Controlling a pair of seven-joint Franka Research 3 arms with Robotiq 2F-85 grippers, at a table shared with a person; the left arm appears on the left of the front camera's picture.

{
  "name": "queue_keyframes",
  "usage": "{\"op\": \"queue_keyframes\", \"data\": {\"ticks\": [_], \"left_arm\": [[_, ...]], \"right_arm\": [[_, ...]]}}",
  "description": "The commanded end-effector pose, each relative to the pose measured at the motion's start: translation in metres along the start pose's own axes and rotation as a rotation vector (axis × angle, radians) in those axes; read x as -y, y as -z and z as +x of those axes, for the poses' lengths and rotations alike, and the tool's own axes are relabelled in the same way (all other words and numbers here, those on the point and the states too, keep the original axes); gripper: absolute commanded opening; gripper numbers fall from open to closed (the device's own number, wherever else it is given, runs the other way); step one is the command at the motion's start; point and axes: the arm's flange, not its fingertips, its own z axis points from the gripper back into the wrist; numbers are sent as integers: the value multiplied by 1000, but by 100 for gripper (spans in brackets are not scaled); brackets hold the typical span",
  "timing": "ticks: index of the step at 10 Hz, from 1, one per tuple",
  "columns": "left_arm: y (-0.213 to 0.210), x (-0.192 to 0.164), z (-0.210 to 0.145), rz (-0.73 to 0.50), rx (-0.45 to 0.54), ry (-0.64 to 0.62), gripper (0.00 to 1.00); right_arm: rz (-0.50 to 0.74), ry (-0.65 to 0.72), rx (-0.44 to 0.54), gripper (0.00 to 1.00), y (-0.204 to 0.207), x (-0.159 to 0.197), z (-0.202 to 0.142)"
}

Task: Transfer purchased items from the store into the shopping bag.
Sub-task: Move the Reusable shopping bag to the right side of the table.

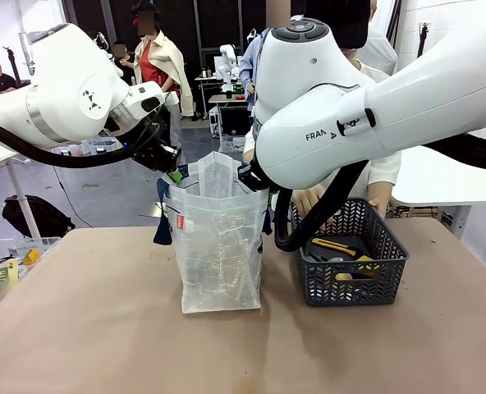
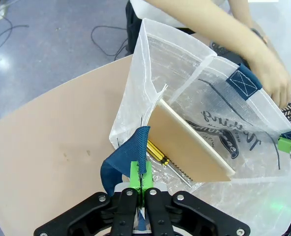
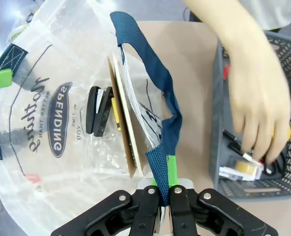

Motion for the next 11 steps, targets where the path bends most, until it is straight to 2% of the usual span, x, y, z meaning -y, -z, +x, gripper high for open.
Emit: {"op": "queue_keyframes", "data": {"ticks": [1,11], "left_arm": [[-1,-2,2,2,4,-7,0],[-1,-2,2,2,4,-7,0]], "right_arm": [[8,13,-7,0,0,0,-1],[8,13,-7,0,0,0,-1]]}}
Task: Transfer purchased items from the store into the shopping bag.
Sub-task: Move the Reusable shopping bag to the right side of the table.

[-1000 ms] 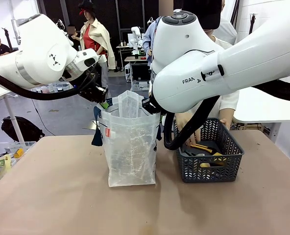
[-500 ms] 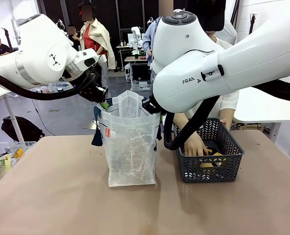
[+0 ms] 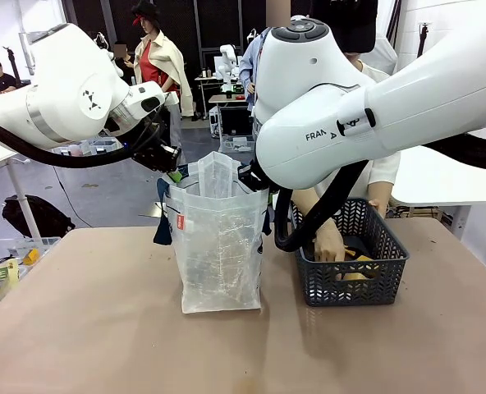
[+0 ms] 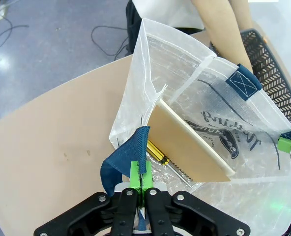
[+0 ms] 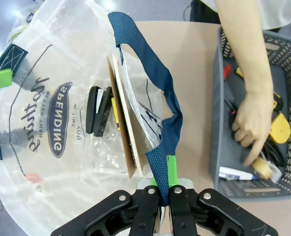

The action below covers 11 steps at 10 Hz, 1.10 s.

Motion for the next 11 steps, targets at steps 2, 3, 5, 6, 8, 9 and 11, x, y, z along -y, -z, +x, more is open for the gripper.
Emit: {"op": "queue_keyframes", "data": {"ticks": [2,3,5,6,8,9,11], "left_arm": [[-1,-2,2,2,4,-7,0],[-1,-2,2,2,4,-7,0],[-1,-2,2,2,4,-7,0],[-1,-2,2,2,4,-7,0],[-1,-2,2,2,4,-7,0],[-1,-2,2,2,4,-7,0],[-1,-2,2,2,4,-7,0]], "right_arm": [[8,13,-7,0,0,0,-1],[8,13,-7,0,0,0,-1],[8,13,-7,0,0,0,-1],[8,13,-7,0,0,0,-1],[8,13,-7,0,0,0,-1],[8,13,-7,0,0,0,-1],[8,13,-7,0,0,0,-1]]}}
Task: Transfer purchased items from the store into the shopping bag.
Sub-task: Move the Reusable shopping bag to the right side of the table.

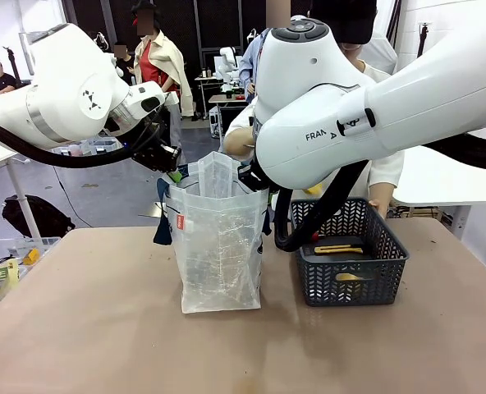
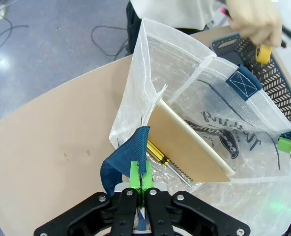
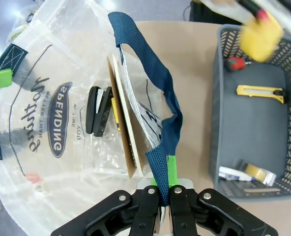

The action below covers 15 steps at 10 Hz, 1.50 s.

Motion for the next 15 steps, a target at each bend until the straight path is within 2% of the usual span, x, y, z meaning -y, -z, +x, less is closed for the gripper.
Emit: {"op": "queue_keyframes", "data": {"ticks": [1,15], "left_arm": [[-1,-2,2,2,4,-7,0],[-1,-2,2,2,4,-7,0]], "right_arm": [[8,13,-7,0,0,0,-1],[8,13,-7,0,0,0,-1]]}}
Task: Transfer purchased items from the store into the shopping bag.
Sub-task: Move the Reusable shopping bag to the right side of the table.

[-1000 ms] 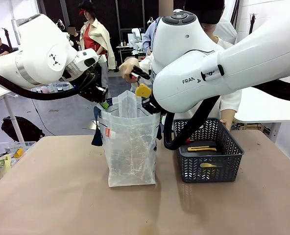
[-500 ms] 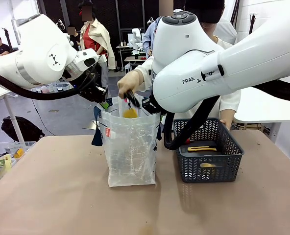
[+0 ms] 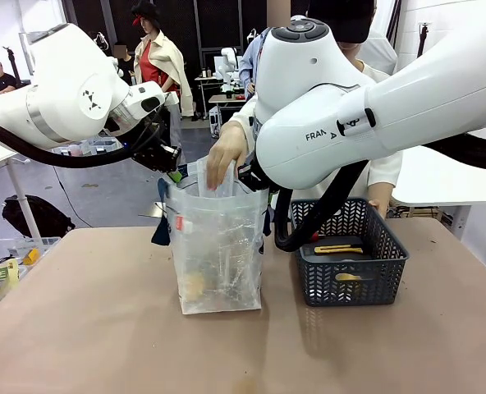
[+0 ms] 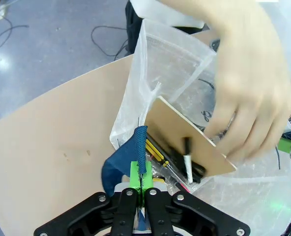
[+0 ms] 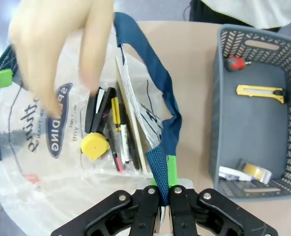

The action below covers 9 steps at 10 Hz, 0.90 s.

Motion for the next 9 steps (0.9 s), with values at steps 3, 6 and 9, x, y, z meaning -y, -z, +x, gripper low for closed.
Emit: {"op": "queue_keyframes", "data": {"ticks": [3,6,9], "left_arm": [[-1,-2,2,2,4,-7,0],[-1,-2,2,2,4,-7,0],[-1,-2,2,2,4,-7,0]], "right_arm": [[8,13,-7,0,0,0,-1],[8,13,-7,0,0,0,-1],[8,13,-7,0,0,0,-1]]}}
